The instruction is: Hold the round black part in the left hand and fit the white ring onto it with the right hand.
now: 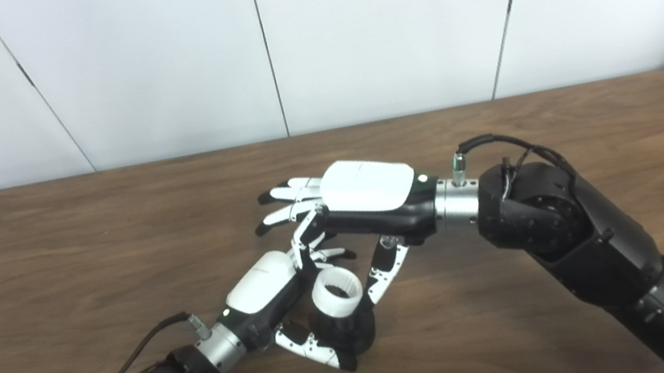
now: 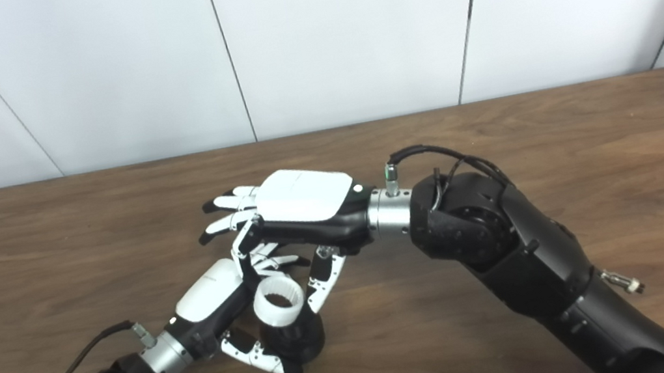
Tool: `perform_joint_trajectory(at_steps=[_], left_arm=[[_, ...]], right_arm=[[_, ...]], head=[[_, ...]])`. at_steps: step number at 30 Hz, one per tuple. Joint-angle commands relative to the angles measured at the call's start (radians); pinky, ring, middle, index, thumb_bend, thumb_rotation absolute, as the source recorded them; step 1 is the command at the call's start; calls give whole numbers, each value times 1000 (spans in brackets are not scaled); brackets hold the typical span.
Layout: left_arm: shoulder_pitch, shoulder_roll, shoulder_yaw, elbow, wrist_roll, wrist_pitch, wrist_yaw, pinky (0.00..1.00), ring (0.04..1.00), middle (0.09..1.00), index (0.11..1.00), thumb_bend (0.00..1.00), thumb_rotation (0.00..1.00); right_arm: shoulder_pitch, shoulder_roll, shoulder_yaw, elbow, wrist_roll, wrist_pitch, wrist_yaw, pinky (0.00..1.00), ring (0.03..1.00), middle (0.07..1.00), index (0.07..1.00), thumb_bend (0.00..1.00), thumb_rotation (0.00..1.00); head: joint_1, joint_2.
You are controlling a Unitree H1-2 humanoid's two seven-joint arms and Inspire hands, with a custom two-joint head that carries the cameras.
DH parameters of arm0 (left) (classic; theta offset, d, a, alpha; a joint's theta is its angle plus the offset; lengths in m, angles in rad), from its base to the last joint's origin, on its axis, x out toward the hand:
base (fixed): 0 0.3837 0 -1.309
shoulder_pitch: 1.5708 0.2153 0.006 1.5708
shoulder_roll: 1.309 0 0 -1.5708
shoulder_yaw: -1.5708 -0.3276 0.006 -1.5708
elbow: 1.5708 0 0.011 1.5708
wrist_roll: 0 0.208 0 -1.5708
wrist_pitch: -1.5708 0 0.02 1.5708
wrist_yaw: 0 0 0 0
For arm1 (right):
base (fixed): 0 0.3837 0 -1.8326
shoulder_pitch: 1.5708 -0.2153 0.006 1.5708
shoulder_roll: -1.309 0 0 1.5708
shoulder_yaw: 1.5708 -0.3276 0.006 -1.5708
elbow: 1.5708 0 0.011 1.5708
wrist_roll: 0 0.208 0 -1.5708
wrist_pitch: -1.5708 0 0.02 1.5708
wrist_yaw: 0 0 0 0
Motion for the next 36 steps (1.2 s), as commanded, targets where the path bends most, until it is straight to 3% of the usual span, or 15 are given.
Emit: perform_joint_trajectory(at_steps=[1,21,36], left_arm=[[24,-3,-30,-1,51,6,-76,1000,1000,861,481,525,65],[40,-11,2,-24,38,10,-101,1000,1000,867,480,525,61],[36,-17,8,-15,46,-7,-96,1000,1000,877,480,525,61]], right_arm=[[-34,0,-10,-2,17,-25,-14,1000,1000,900,479,524,141],[-20,-100,-34,-24,45,-10,47,1000,1000,889,480,524,141],[-19,-76,-30,-21,60,-25,41,1000,1000,883,479,524,140]], head=[[0,1],[-4,24],[1,27]])
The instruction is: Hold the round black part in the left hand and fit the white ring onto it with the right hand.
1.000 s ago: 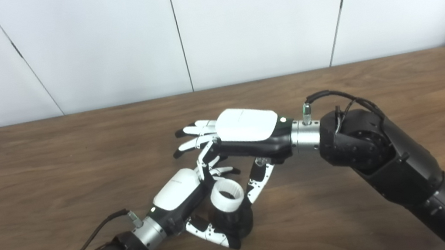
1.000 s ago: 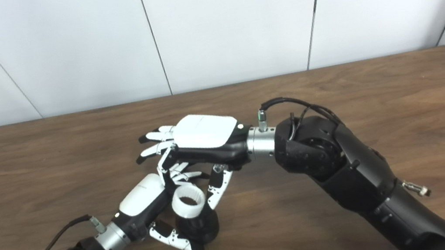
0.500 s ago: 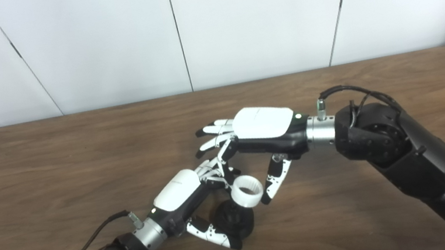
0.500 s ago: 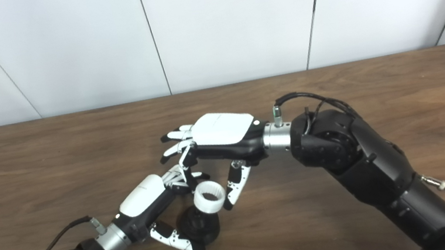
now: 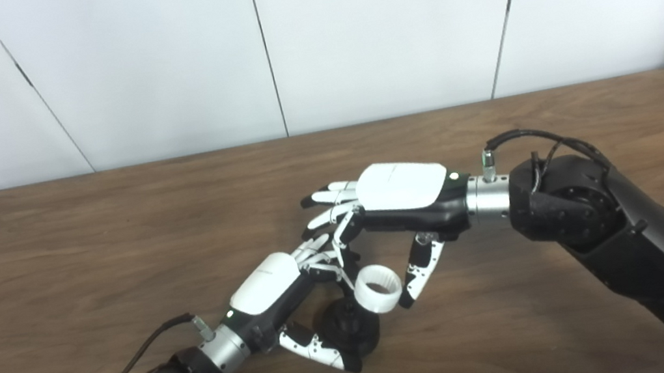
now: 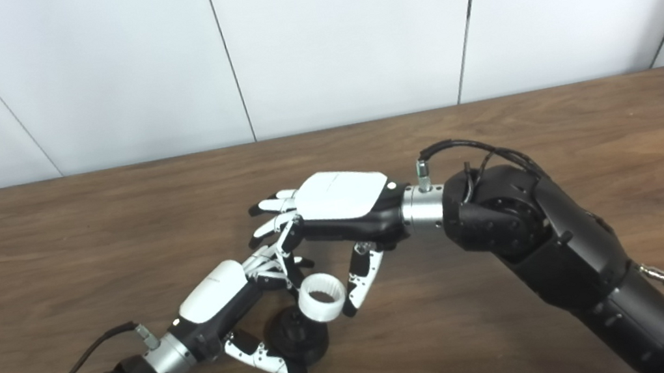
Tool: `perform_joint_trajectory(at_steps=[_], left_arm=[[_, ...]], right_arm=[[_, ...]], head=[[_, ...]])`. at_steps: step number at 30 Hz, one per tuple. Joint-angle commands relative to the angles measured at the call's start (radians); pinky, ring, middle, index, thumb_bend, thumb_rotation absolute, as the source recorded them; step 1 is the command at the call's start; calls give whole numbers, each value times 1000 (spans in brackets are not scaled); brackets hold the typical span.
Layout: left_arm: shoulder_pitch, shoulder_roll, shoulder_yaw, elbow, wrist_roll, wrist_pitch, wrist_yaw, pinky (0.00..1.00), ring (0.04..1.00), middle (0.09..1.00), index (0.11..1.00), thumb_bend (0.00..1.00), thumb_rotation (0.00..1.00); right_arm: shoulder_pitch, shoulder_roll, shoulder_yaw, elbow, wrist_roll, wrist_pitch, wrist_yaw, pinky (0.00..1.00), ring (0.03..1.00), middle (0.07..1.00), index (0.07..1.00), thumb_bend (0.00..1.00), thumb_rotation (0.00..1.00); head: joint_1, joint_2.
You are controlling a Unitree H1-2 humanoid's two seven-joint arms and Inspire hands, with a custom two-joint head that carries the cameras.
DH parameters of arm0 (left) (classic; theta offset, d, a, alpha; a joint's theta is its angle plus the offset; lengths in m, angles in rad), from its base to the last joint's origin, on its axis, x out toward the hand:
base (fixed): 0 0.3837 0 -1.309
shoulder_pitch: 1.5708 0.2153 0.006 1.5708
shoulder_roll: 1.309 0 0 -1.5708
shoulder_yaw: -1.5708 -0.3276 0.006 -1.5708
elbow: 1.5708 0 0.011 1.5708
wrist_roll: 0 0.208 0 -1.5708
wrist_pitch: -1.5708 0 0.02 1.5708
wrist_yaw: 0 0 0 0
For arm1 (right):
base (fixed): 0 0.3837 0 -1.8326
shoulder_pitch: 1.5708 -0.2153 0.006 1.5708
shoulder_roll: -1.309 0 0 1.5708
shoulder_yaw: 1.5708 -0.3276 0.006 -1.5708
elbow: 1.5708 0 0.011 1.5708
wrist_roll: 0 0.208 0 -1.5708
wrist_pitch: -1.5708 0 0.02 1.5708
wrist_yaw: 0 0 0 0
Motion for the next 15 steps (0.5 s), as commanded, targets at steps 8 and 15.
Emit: perform_joint_trajectory(at_steps=[8,15], left_arm=[[20,1,-26,-4,49,11,-68,1000,1000,853,480,525,62],[22,-1,-26,-13,49,25,-74,1000,1000,852,480,525,62]], right_arm=[[-42,29,-8,-20,21,-34,-21,1000,1000,889,479,525,139],[-49,39,-4,-23,25,-17,-8,1000,1000,888,480,525,138]], head=[[2,3],[7,6]])
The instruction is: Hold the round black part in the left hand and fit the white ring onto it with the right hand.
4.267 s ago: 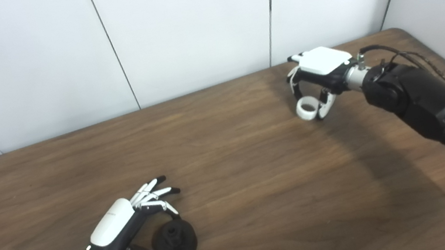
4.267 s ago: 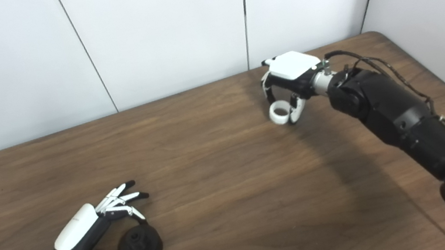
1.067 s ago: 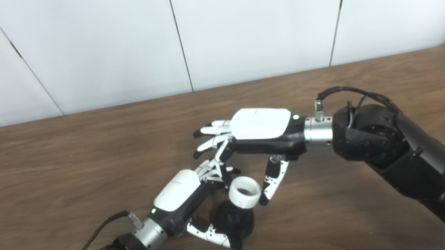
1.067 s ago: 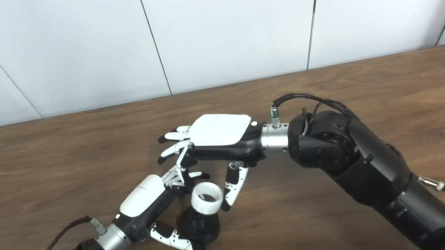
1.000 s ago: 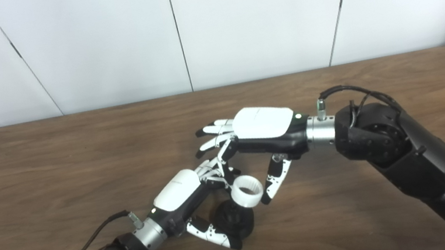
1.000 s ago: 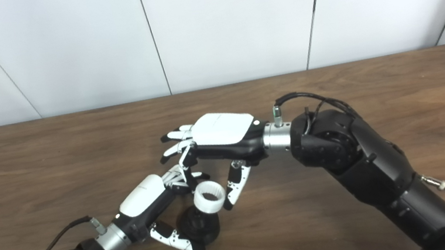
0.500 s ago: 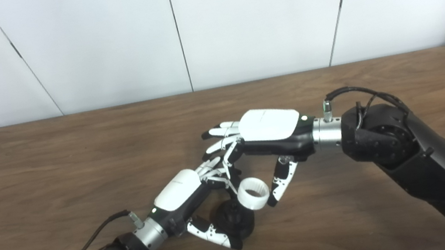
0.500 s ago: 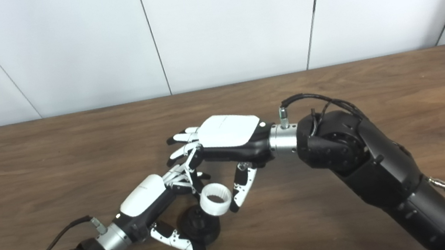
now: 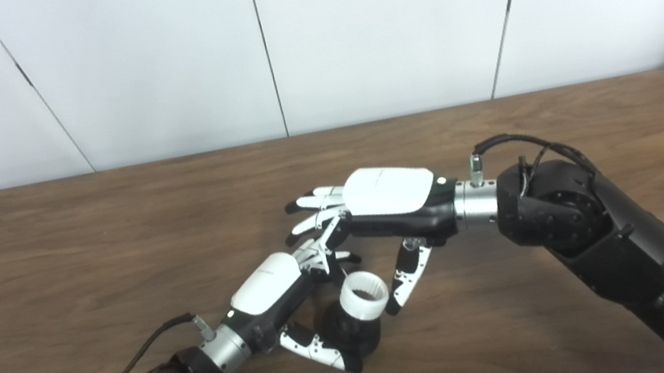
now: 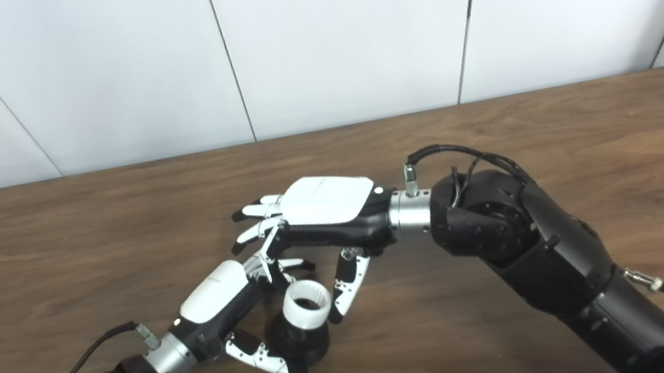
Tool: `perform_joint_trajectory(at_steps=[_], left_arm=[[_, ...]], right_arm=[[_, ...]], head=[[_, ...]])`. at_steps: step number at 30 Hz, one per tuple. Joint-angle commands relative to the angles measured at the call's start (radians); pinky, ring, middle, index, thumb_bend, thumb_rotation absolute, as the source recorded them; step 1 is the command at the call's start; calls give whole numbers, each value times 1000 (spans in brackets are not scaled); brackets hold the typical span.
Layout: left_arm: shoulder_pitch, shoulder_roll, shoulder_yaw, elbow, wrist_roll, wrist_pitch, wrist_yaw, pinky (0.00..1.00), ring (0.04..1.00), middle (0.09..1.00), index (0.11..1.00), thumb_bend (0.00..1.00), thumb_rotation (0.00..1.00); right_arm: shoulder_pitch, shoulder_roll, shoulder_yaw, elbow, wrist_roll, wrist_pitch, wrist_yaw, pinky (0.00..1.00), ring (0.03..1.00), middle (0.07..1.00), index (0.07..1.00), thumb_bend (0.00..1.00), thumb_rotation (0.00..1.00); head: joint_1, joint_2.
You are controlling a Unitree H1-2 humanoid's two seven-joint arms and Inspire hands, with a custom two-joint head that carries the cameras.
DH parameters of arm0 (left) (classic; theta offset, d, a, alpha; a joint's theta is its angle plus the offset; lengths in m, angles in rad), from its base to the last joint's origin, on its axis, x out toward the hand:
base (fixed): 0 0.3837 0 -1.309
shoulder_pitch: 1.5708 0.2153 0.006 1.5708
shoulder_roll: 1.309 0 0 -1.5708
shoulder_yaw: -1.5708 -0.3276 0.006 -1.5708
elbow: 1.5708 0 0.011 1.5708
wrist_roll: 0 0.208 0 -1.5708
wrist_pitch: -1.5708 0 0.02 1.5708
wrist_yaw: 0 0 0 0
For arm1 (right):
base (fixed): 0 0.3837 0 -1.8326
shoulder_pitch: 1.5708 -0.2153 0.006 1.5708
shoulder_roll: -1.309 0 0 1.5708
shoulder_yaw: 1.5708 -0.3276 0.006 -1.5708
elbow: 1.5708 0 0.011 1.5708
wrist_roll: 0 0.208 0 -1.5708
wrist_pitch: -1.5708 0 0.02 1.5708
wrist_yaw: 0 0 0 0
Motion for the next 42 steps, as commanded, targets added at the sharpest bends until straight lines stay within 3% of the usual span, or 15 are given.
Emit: perform_joint_trajectory(at_steps=[1,42], left_arm=[[20,1,-27,-7,49,13,-67,1000,1000,852,480,525,62],[27,-8,-20,-48,54,25,-83,1000,1000,859,480,525,64]], right_arm=[[-48,7,-8,-20,22,-16,-10,1000,1000,887,480,525,137],[-26,22,11,62,-1,-66,-28,1000,1000,883,480,525,138]], head=[[2,2],[26,20]])
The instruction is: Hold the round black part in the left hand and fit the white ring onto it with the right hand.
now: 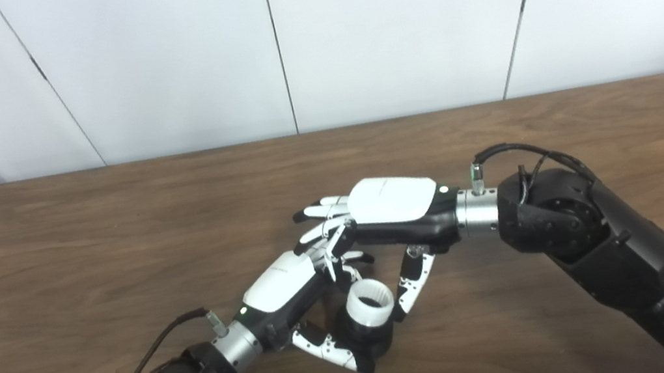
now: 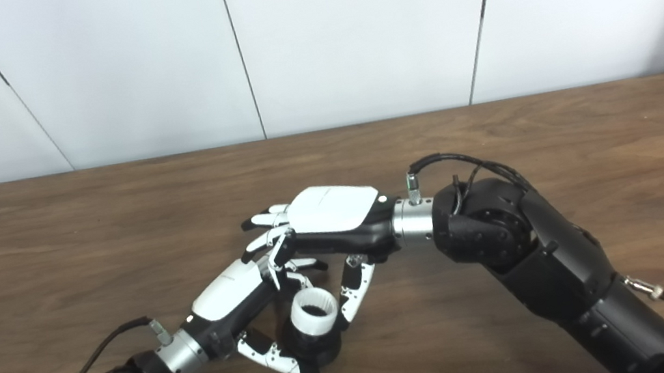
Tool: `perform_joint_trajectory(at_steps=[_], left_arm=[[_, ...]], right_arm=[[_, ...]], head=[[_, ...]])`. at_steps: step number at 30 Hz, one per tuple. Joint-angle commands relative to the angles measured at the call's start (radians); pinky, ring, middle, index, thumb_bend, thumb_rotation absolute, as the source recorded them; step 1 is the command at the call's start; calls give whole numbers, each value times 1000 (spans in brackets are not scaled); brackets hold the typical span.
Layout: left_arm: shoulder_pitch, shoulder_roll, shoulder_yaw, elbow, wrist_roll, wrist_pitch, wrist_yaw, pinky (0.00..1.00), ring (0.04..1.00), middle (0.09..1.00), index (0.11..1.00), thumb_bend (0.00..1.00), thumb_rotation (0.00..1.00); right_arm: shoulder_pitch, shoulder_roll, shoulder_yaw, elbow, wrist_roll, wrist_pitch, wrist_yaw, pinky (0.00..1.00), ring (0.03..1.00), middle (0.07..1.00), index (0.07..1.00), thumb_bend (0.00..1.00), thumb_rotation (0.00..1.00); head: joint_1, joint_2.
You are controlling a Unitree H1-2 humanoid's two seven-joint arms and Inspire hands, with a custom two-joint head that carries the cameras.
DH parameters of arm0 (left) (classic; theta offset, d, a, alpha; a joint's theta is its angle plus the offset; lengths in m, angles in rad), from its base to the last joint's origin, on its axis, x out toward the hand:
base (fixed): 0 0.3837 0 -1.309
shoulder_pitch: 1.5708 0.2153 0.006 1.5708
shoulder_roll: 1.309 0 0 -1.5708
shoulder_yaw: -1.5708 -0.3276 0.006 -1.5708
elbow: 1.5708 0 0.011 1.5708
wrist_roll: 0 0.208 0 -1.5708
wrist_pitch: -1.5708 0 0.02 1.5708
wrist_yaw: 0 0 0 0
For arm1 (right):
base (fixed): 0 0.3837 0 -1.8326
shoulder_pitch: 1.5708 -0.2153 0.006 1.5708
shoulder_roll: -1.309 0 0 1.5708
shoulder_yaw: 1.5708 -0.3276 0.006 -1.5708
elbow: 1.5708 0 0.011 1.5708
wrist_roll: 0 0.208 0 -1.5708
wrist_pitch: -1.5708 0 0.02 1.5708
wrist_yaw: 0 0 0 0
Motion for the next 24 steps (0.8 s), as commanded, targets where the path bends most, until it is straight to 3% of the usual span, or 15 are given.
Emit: perform_joint_trajectory(at_steps=[1,11,24], left_arm=[[15,-1,-23,-7,37,-1,-55,1000,1000,858,480,525,64],[17,-4,-22,-25,35,19,-70,1000,1000,855,480,525,64],[17,-8,-24,-29,28,13,-73,1000,1000,867,480,525,65]], right_arm=[[-28,6,-8,-4,12,-30,-27,1000,1000,883,480,525,138],[-32,16,-6,23,12,-62,-40,1000,1000,887,480,525,137],[-36,13,-5,29,18,-54,-26,1000,1000,884,480,525,137]], head=[[3,2],[7,6],[7,12]])
